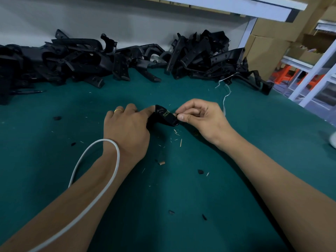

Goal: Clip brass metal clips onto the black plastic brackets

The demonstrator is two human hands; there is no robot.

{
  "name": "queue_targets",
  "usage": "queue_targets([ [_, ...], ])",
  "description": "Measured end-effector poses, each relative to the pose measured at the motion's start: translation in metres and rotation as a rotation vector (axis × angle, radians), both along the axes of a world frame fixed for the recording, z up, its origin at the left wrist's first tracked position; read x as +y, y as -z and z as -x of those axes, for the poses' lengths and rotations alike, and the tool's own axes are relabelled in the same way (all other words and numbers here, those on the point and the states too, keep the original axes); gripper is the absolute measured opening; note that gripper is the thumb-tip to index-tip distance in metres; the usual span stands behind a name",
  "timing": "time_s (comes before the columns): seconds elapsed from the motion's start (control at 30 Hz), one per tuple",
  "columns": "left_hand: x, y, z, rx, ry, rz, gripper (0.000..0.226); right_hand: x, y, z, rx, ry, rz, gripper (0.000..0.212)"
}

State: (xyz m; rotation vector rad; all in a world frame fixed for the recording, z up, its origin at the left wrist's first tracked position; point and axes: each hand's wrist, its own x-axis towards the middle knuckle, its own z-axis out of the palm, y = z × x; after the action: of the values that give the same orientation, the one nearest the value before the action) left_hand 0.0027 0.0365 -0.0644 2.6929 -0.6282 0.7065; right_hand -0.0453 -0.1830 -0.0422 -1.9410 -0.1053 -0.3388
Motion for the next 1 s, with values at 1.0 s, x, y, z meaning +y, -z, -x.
queue_targets([
  [1.0,-0.001,-0.001,0.004,0.004,-0.008,0.005,0.056,-0.007,-0.004,0.004,-0.115,0.011,0.256,0.019],
])
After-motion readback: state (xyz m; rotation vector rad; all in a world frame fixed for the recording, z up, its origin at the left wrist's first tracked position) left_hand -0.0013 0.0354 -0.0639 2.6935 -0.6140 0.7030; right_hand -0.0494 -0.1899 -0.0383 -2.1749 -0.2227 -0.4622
